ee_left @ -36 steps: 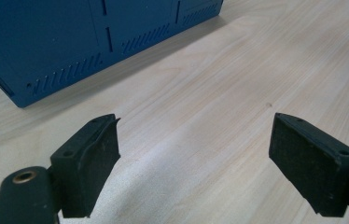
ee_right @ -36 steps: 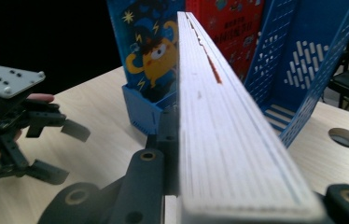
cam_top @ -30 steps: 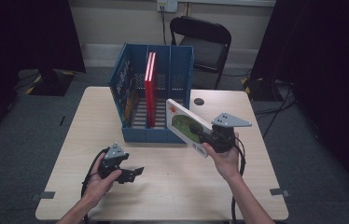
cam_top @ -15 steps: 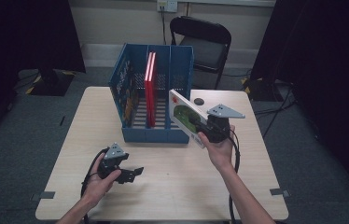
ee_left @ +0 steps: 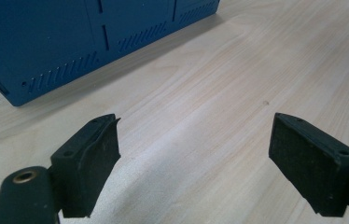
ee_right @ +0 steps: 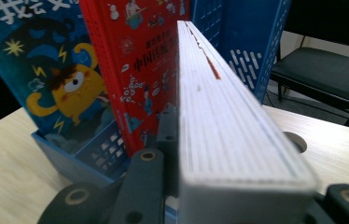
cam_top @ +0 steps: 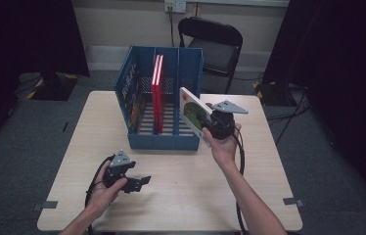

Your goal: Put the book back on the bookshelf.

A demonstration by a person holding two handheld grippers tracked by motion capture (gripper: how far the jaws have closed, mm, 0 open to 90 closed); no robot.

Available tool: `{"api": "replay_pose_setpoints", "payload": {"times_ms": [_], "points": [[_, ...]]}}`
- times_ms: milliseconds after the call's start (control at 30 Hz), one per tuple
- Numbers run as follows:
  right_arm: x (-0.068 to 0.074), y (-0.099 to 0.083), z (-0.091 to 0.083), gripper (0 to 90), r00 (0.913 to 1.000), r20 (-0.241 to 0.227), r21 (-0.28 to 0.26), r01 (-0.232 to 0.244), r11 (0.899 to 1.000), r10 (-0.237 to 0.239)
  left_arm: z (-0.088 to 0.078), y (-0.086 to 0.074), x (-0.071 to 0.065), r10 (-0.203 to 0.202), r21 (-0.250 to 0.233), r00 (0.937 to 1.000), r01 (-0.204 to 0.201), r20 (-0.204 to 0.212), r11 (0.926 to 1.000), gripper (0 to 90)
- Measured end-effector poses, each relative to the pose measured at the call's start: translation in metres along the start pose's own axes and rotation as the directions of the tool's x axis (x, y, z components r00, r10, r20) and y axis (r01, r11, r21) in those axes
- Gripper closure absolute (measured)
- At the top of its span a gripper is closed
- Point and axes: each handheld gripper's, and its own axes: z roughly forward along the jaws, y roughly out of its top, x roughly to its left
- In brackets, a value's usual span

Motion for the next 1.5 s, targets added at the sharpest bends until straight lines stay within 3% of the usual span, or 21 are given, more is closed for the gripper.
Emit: {"api": "replay_pose_setpoints", "payload": {"times_ms": [667,967,1500], "points": [[0.004,0.008,0.045,76.6,0.9928,0.119,0.034,-0.012,0.999,0.008,0.0,0.0,0.0,0.005,0.015,1.0,-0.005,0.0,0.9999,16.3],[0.009,0.012,0.061,76.5,0.9894,0.145,0.042,-0.008,0.999,0.002,0.0,0.0,0.0,0.003,0.015,1.0,-0.003,0.002,0.9999,16.4],[0.007,0.01,0.092,76.5,0.9797,0.197,0.058,-0.05,0.997,0.037,0.0,0.0,0.0,0.008,0.022,1.0,-0.008,0.005,0.9997,16.6]]}}
